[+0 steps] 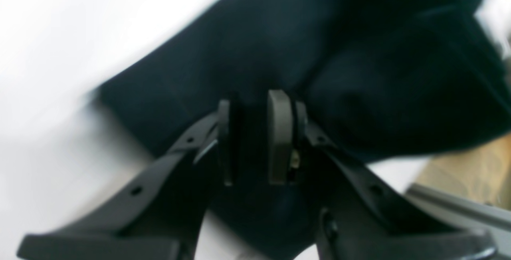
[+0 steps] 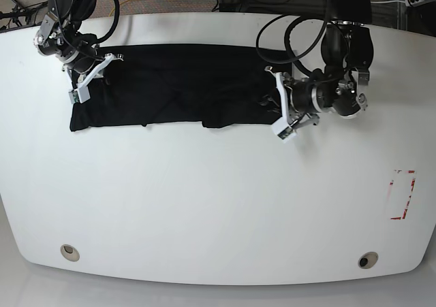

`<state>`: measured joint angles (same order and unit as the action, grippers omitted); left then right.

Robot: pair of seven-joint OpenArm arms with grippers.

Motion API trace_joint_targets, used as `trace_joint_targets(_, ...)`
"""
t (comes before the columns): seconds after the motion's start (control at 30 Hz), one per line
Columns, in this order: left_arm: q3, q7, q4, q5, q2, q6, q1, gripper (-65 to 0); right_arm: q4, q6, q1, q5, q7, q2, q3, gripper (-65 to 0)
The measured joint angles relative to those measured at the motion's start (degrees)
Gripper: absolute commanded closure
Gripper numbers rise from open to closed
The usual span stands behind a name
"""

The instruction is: Fold the T-shirt properly

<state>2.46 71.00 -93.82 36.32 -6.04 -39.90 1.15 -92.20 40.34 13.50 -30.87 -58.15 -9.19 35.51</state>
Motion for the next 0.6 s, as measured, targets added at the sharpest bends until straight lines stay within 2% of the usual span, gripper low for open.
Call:
trace_joint_targets(0.37, 20.2, 0.24, -4.13, 1.11, 0.15, -0.04, -0.17, -10.8, 0.0, 0.0, 0.04, -0.17, 0.07, 0.0, 0.0, -5.1)
trace_joint_targets(0.47, 23.5, 1.16, -5.07, 1.09, 0.35, -0.04, -0.24, -10.8, 0.0, 0.0, 0.04, -0.22, 0.07, 0.02, 0.0, -5.1)
trace_joint_targets(0.6, 23.39, 1.62, -5.97, -1.29, 0.28, -0.04, -0.22, -10.8, 0.0, -0.02, -0.09, 0.04, 0.13, 0.61, 0.02, -5.1)
